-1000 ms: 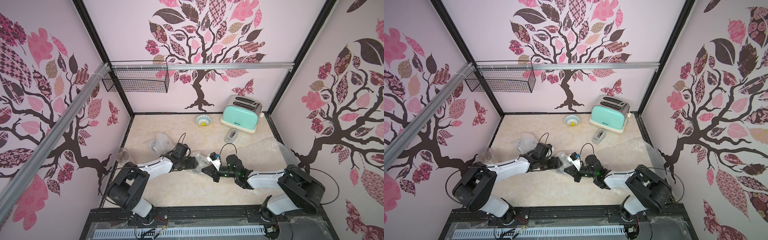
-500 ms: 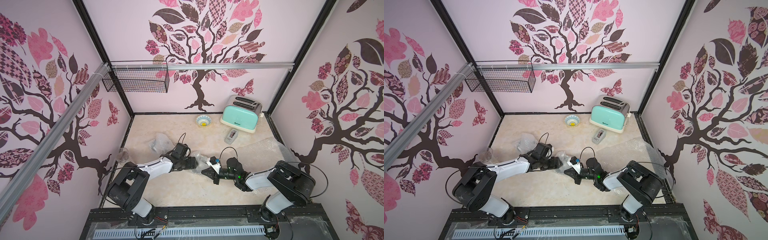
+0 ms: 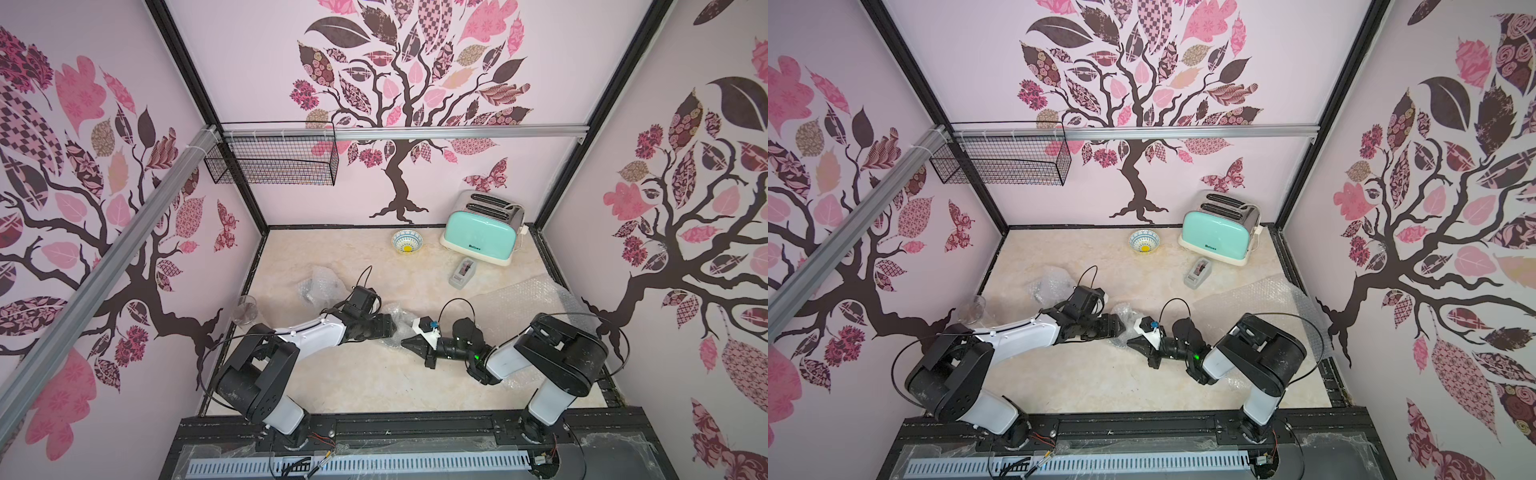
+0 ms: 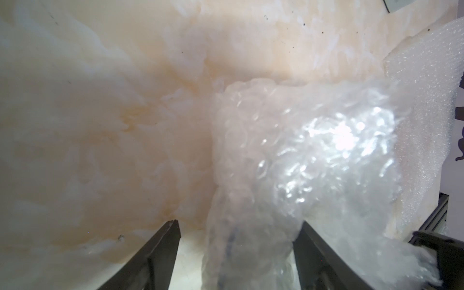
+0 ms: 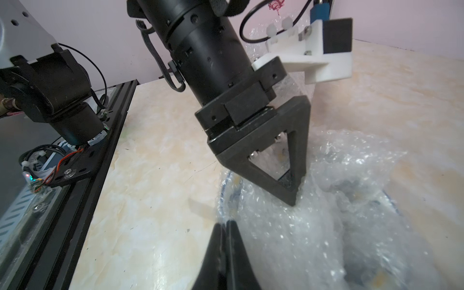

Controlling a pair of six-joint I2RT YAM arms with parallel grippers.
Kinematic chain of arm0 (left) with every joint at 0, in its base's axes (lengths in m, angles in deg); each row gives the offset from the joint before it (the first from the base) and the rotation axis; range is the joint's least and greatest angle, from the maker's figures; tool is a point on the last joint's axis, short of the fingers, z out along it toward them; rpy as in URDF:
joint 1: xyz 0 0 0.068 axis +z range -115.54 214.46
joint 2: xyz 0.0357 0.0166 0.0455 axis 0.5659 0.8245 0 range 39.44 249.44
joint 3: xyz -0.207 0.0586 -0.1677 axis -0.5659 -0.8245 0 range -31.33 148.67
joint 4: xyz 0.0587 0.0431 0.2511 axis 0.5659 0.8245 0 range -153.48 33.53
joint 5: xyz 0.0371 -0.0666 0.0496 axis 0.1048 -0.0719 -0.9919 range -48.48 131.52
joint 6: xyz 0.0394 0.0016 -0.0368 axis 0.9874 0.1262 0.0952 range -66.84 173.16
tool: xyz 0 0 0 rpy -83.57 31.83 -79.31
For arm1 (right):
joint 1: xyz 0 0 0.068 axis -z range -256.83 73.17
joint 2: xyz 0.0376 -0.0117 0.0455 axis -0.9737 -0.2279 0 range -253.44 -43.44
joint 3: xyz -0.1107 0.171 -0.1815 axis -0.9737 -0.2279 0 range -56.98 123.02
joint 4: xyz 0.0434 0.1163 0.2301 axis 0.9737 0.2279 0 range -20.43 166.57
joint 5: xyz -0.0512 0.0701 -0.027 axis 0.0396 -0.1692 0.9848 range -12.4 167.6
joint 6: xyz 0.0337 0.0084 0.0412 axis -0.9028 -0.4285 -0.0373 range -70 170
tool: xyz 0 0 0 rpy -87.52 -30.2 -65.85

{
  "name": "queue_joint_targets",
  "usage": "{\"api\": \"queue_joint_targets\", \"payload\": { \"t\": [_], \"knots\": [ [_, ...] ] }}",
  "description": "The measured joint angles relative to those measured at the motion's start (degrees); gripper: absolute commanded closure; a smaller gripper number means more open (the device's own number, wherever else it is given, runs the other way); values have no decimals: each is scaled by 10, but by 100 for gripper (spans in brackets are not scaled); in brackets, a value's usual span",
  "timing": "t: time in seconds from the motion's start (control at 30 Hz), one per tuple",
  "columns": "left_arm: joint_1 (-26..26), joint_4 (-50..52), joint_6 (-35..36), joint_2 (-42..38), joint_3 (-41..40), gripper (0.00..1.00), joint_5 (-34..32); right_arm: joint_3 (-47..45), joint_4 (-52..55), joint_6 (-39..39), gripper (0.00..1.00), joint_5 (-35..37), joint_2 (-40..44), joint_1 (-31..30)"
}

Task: Wrap bowls in bubble wrap
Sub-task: Stick the tape on the bubble wrap.

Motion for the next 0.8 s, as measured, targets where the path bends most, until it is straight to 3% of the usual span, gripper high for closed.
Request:
{"api": "queue_joint_targets", "payload": {
  "t": [0.8],
  "knots": [
    [0,-3,0,3,0,24,5,-13,-61,16,98,30,-30,0]
  ]
}}
